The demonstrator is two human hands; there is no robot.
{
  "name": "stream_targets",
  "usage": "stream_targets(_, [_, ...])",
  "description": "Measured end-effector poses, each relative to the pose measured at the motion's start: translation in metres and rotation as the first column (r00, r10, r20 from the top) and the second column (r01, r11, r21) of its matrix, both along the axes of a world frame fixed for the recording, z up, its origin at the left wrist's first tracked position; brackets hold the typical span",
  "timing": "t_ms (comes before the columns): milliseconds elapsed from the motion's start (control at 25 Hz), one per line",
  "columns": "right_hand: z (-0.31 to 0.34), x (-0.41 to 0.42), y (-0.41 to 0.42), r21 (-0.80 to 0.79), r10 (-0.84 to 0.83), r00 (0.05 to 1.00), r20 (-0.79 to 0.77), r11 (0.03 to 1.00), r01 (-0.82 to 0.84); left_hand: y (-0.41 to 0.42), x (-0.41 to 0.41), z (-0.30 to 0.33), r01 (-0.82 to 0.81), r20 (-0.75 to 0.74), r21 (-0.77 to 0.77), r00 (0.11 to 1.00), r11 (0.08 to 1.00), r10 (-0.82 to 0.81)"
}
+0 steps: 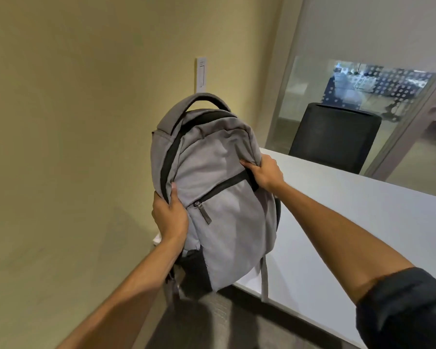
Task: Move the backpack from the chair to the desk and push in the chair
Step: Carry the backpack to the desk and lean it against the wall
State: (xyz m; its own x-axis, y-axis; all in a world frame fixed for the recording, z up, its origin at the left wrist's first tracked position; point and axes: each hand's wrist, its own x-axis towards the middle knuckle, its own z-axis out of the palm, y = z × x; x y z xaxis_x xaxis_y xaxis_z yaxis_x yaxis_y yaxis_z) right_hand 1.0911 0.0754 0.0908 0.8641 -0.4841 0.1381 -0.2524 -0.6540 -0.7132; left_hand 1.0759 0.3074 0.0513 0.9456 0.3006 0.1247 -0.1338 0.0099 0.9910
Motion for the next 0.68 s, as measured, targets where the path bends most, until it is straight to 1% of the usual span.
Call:
stream_targets(160, [-0.017, 0.048, -0.003, -0.026, 0.024, 0.999, -0.049, 0.999, -0.025, -0.007, 0.034, -0.024, -0.05, -0.068, 0.023, 0.996, 0.998, 0.052])
stream_targets(280, [-0.032, 0.078, -0.005, -0.031, 0.036, 0.997, -0.063, 0.999, -0.038, -0.009, 0.063, -0.039, -0.058, -0.068, 0.025, 0.996, 0.998, 0.06])
stream_targets(440, [-0.039, 0.112, -0.005, -0.043, 0.031, 0.998, -0.056, 0.998, -0.034, -0.011, 0.097, -0.04, -0.097, -0.057, 0.033, 0.994, 0.995, 0.099])
stream_targets(560, [-0.04, 0.142, -0.002, 0.028, 0.053, 0.997, -0.061, 0.998, -0.052, -0.011, 0.118, -0.041, -0.076, -0.055, 0.053, 0.995, 0.996, 0.079])
stream_targets(680, [-0.051, 0.163, 0.0, 0.086, 0.082, 0.995, -0.06, 0.993, -0.077, -0.006, 0.125, -0.048, -0.034, -0.084, 0.13, 0.995, 0.991, 0.045])
